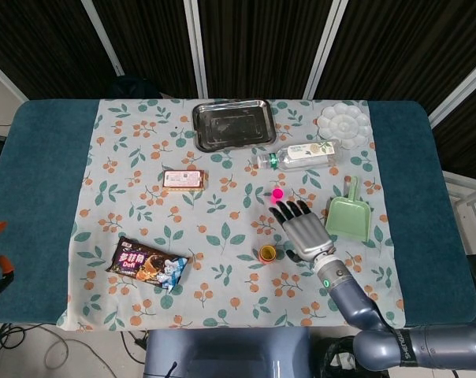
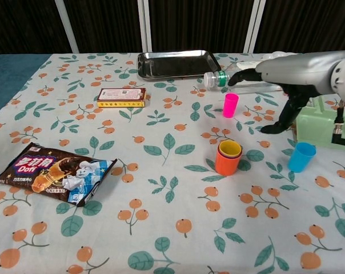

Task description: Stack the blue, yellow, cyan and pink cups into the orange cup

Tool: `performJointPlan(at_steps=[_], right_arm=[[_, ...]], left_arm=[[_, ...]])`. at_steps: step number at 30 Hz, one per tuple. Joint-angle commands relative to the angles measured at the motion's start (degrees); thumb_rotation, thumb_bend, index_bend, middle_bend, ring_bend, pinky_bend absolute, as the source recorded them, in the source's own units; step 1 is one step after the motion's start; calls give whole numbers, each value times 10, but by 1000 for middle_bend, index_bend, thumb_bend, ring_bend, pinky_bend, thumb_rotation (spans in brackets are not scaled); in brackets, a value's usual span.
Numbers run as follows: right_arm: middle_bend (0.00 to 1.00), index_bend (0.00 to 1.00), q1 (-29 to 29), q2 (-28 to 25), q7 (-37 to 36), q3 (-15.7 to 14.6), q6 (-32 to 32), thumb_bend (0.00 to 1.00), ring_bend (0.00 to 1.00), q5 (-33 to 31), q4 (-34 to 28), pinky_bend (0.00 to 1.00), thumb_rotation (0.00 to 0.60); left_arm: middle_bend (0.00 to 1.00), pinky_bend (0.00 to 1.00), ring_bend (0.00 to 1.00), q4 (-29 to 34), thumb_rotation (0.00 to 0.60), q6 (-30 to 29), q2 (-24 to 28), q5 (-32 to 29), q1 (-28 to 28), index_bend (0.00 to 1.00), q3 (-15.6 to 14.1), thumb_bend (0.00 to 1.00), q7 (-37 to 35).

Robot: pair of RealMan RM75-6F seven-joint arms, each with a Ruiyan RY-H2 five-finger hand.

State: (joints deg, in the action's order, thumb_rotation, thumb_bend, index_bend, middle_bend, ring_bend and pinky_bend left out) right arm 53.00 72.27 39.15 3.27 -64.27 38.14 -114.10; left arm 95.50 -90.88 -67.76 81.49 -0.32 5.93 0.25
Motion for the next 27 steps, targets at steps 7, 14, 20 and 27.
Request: performJointPlan(at_steps=[7,14,20,27], right_arm=[[0,261,-47,-69,-17,-53,-3,365,22,43,-27,87,600],[0,316,-78,-57,-64,-67,7,366,23,97,3,87,600],[0,345,-94,-36,-88,-72,16,366,23,118,43,87,600],[0,358,-102,-11,-110,-67,32,367,23,123,91,87,600]], left_arm=[[100,50,6,2,600,1,-1,2,0,179,-3,682,5],[100,50,6,2,600,0,0,2,1,179,-3,682,6],[100,50,6,2,600,2,0,3,1,179,-5,682,7],[100,50,6,3,600,4,0,0,1,179,-5,682,7]])
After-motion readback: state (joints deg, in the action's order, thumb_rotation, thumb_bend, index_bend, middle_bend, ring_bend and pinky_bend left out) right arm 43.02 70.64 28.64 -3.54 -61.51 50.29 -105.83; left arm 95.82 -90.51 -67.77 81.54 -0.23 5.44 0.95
